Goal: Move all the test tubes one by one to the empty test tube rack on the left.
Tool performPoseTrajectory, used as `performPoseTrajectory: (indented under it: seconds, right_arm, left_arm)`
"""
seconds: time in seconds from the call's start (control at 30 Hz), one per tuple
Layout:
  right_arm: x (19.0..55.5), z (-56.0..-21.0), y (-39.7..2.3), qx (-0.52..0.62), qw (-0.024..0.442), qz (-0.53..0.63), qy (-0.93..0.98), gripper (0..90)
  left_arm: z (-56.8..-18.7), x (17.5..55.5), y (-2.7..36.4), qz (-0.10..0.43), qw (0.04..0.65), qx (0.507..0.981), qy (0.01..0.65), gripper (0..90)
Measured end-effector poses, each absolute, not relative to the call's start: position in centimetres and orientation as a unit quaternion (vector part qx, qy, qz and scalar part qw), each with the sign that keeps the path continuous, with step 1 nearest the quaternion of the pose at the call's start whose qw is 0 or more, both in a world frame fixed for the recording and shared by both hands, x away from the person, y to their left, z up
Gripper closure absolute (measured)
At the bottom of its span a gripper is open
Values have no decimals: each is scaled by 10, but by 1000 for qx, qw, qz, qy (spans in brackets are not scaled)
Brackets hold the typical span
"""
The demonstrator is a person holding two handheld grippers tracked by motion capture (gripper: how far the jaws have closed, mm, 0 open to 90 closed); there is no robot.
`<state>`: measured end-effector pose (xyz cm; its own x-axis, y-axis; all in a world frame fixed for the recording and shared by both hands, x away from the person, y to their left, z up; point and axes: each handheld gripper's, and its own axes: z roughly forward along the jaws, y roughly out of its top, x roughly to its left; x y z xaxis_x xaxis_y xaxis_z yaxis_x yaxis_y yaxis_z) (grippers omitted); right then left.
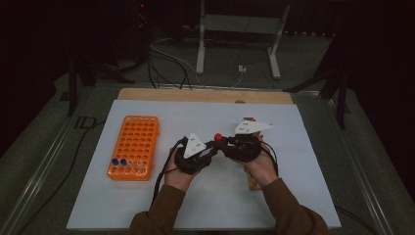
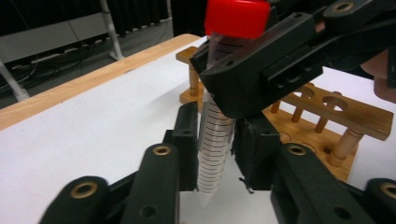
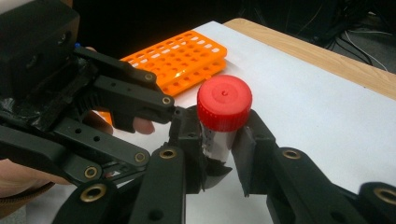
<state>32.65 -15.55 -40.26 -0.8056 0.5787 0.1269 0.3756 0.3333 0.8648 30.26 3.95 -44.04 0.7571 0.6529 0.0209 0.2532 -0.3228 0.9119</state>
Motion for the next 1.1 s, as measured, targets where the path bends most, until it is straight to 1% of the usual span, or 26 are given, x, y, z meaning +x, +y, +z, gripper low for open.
performPoseTrajectory:
  seconds: [0.07,0.2,0.27,0.33,0.47,0.57,0.63,0.7,0.8,0.9,1.1]
  right_arm:
    - [327,-403,-156,294,102,497,810,727]
    - [326,-400,-160,295,104,512,800,520]
    - [327,-399,-164,298,107,516,796,455]
    - [327,-399,-167,305,108,516,793,365]
    - [326,-402,-172,314,132,505,793,231]
    - [325,-405,-174,322,166,482,798,181]
    - [324,-408,-175,328,175,475,798,154]
    - [324,-410,-178,330,175,477,796,146]
    - [323,-413,-182,335,180,479,791,91]
    - [322,-414,-186,339,184,480,788,57]
    - [322,-417,-196,348,187,481,782,12]
  left_arm:
    - [-440,302,39,197,504,791,285,746]
    - [-441,304,43,198,502,790,293,749]
    - [-441,304,47,199,501,788,298,749]
    - [-440,305,50,200,500,785,305,750]
    - [-437,306,58,203,504,778,315,749]
    - [-433,305,66,204,508,772,323,750]
    - [-430,305,73,207,510,768,328,750]
    - [-428,305,79,210,510,764,334,750]
    - [-423,304,88,214,511,761,337,750]
    - [-419,304,98,219,514,756,340,749]
    - [-413,304,117,224,517,747,353,749]
